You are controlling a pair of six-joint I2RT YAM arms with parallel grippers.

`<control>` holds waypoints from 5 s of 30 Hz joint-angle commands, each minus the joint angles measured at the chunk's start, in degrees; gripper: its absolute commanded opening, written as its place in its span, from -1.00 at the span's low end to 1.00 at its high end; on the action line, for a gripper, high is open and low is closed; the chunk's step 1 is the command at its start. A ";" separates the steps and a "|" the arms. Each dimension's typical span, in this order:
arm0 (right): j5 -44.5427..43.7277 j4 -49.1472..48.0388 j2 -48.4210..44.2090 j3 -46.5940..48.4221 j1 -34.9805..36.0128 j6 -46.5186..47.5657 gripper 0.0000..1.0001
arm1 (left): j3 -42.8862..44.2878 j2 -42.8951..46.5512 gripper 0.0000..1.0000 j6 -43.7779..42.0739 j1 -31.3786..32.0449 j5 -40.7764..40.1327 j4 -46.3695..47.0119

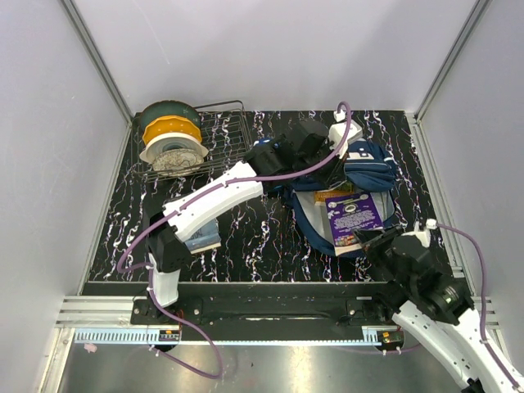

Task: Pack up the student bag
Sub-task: Place the book in the student bag.

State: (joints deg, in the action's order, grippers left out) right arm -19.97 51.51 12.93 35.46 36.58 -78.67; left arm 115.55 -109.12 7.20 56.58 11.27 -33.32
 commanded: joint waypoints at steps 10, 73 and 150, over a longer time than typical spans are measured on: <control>-2.71 -29.71 0.95 -8.91 0.25 2.75 -1.00 | 0.91 6.29 -1.00 4.57 0.90 3.23 8.80; 21.81 -60.90 22.05 -15.50 -8.63 -14.57 -1.00 | -4.63 9.89 -1.00 6.07 -0.85 4.20 14.34; 4.06 -54.49 26.07 -23.07 -11.18 -12.38 -0.89 | -18.69 17.27 -1.00 11.69 -1.20 10.70 21.27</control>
State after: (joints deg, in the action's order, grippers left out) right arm -12.56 2.15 34.85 12.05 26.00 -89.82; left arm 96.86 -97.58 15.11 55.18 17.02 -22.94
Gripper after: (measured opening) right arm 0.284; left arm 0.024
